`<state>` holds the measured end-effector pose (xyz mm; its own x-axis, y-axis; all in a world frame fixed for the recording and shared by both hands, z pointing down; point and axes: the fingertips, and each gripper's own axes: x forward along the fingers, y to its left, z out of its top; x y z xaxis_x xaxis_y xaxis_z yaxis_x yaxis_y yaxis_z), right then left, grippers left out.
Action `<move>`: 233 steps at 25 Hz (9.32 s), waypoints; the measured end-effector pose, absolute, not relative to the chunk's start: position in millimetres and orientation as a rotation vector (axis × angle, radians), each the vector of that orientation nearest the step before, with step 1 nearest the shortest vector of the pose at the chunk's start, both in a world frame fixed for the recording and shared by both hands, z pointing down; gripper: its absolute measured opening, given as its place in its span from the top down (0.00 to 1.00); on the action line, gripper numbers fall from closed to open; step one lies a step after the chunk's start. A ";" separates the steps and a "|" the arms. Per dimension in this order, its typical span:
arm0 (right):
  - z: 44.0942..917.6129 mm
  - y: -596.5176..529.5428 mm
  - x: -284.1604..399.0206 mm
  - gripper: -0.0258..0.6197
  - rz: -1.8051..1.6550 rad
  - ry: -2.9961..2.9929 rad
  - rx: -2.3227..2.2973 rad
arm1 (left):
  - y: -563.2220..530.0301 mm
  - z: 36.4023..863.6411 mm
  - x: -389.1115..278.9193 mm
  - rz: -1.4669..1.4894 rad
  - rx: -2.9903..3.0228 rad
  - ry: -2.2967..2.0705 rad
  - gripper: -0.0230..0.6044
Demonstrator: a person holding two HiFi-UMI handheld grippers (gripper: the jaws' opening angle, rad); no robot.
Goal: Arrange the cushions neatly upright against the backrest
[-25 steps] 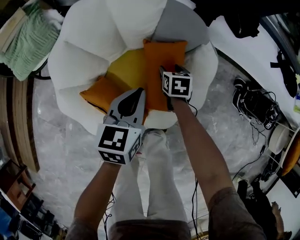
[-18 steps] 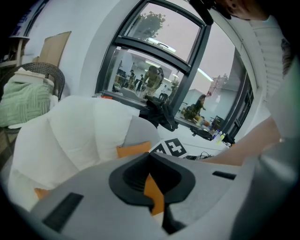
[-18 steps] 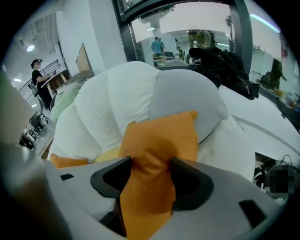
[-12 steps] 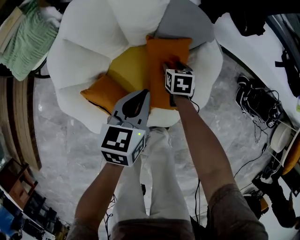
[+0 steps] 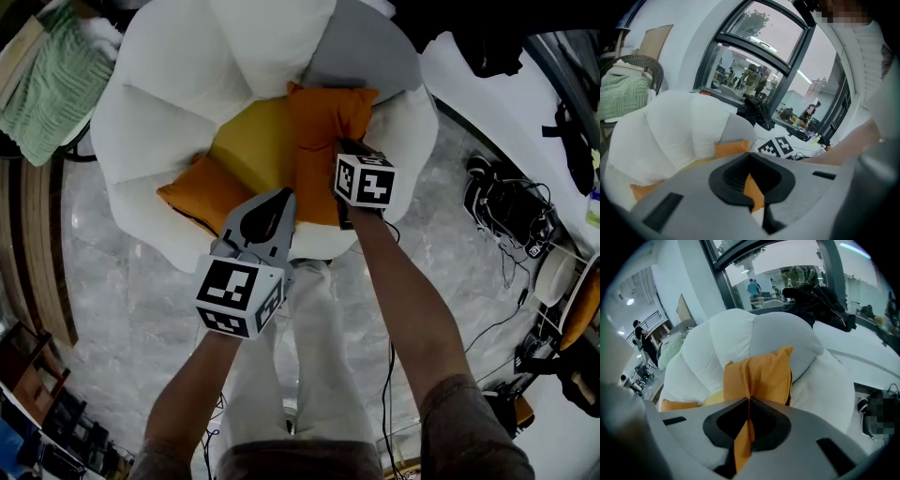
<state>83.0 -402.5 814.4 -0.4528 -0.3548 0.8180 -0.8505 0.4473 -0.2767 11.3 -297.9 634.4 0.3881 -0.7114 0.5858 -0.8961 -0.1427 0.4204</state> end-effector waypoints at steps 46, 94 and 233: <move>735.5 -447.3 13.0 0.80 0.675 -2.303 0.903 | -290.4 605.3 -7.9 0.218 1.843 -1.430 0.96; 855.1 -175.2 -150.7 0.90 0.733 -1.997 0.061 | -134.7 664.5 -147.3 0.062 1.585 -1.546 0.96; 173.5 -100.8 71.0 0.93 0.291 -2.934 0.226 | -110.6 194.2 18.1 0.144 2.389 -1.276 0.96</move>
